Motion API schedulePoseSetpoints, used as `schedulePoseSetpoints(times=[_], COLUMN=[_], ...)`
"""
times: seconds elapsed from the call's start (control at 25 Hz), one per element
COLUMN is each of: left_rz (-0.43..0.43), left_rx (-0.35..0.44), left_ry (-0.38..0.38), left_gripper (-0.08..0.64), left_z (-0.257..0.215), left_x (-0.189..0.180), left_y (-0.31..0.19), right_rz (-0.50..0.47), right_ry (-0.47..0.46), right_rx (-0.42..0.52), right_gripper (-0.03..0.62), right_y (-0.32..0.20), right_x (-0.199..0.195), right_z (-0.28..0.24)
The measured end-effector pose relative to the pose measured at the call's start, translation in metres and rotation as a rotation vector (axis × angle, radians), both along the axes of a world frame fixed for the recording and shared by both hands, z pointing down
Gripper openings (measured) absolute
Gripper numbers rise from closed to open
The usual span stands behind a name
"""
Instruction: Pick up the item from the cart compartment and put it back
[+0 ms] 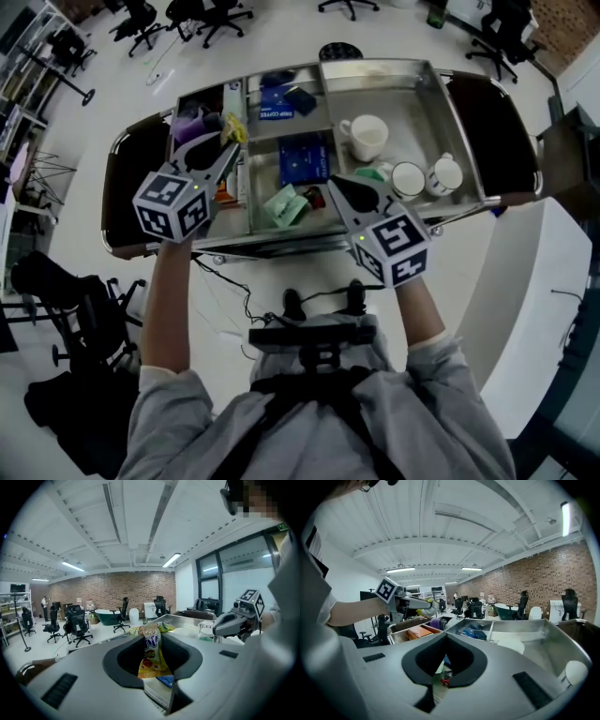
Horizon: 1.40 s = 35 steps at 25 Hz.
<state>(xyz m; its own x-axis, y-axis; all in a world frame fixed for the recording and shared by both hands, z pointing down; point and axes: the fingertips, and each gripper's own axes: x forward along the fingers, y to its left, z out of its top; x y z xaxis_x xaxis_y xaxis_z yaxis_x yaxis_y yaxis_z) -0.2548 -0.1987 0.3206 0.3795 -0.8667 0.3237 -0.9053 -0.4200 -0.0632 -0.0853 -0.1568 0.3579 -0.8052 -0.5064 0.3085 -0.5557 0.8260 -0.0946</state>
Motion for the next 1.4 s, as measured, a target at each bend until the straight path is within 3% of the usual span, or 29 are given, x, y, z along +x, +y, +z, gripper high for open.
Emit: schedulePoseSetpoints(times=[0.44, 0.76, 1.12, 1.4], left_rz=[0.186, 0.363, 0.496, 0.552], left_rx=[-0.121, -0.281, -0.436, -0.532], left_ry=[-0.181, -0.377, -0.474, -0.526], left_gripper=[0.106, 0.106, 0.106, 0.107], left_z=[0.022, 0.049, 0.100, 0.134], left_x=[0.025, 0.046, 0.062, 0.066], left_y=[-0.095, -0.139, -0.156, -0.168], right_rz=[-0.006, -0.014, 0.020, 0.031], right_ry=[0.000, -0.002, -0.006, -0.009], right_rx=[0.001, -0.004, -0.024, -0.038], right_gripper=[0.009, 0.009, 0.009, 0.009], right_y=[-0.027, -0.036, -0.057, -0.062], right_x=[-0.023, -0.035, -0.043, -0.041], right_z=[-0.002, -0.002, 0.003, 0.010])
